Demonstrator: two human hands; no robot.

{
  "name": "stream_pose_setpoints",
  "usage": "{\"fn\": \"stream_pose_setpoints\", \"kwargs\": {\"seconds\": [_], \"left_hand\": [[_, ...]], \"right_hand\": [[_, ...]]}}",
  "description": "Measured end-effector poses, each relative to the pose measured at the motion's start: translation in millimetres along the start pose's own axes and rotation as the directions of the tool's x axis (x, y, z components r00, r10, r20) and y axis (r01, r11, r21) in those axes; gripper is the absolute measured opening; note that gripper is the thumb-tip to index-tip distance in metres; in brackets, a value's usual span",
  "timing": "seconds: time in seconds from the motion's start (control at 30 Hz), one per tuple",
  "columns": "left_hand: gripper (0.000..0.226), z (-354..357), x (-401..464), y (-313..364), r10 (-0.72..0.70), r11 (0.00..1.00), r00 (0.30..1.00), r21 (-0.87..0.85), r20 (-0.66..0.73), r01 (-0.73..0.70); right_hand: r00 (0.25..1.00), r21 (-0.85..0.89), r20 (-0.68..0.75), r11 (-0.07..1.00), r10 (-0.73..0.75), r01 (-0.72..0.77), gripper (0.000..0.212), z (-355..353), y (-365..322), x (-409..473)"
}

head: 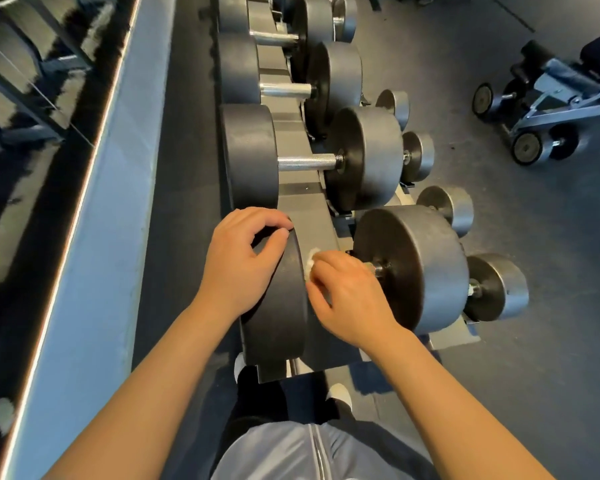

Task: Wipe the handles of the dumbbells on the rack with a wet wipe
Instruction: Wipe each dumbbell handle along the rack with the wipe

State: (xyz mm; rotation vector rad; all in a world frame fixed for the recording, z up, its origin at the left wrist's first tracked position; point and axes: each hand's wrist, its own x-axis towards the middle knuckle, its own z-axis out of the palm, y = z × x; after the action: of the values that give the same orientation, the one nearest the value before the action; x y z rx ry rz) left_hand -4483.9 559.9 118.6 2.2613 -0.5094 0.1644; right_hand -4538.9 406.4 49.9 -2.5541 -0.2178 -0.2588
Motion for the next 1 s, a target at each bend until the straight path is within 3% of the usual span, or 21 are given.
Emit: {"fn": "stream_pose_setpoints", "kwargs": {"seconds": [0.1, 0.2, 0.33, 0.4, 0.5, 0.6, 0.7, 0.8, 0.87, 1.0], "left_hand": [[0.019, -0.3, -0.3, -1.9, -0.003, 1.0, 1.0, -0.007, -0.011, 0.003], [0.018, -0.3, -1.4, -2.0, -0.003, 1.0, 1.0, -0.022, -0.022, 0.003], [0.023, -0.8, -1.5, -1.3, 0.009, 0.999, 1.0, -0.048, -0.028, -0.01], [0.021, -0.3, -2.2, -2.0, -0.001, 0.997, 0.999, -0.073, -0.036, -0.001], [0.013, 0.2, -1.3, -3.3, -0.025, 0.996, 0.999, -0.091, -0.026, 0.022], [0.013, 0.6, -0.5, -2.4, -0.022, 0.996, 1.0, -0.092, -0.021, 0.019], [0.017, 0.3, 0.0, -1.9, -0.031, 0.994, 0.999, -0.109, -0.031, 0.027], [0.016, -0.1, -0.5, -2.5, -0.019, 0.993, 0.999, -0.116, -0.029, 0.016], [0.016, 0.1, -0.7, -2.5, -0.019, 0.993, 1.0, -0.115, -0.023, 0.016], [0.017, 1.1, -1.8, -3.1, -0.029, 0.992, 0.999, -0.119, -0.017, 0.027]], "right_hand": [[0.993, 0.005, 0.094, 0.997, -0.076, 0.076, 0.02, 4.3, -5.9, 0.7], [0.995, 0.017, 0.08, 0.998, -0.059, 0.058, 0.017, 0.4, -8.2, 2.1], [0.972, 0.08, -0.097, 0.976, 0.212, -0.205, 0.015, -18.2, -5.1, 0.3], [0.943, -0.101, -0.161, 0.946, 0.291, -0.309, 0.026, -25.8, 3.8, 0.0], [0.939, -0.329, -0.147, 0.88, 0.311, -0.343, 0.038, -20.3, 13.2, 1.2], [0.927, -0.191, -0.067, 0.907, 0.368, -0.374, 0.016, -7.0, 16.3, 0.4], [0.899, 0.134, -0.051, 0.895, 0.436, -0.426, 0.027, -7.2, 10.7, -1.7], [0.911, 0.391, 0.026, 0.835, 0.412, -0.388, 0.038, -4.1, -4.6, 2.8], [0.922, 0.333, 0.037, 0.865, 0.386, -0.375, 0.035, 0.4, -11.3, 3.3], [0.923, 0.117, -0.16, 0.936, 0.349, -0.333, 0.024, 10.8, -9.2, -13.9]]}}
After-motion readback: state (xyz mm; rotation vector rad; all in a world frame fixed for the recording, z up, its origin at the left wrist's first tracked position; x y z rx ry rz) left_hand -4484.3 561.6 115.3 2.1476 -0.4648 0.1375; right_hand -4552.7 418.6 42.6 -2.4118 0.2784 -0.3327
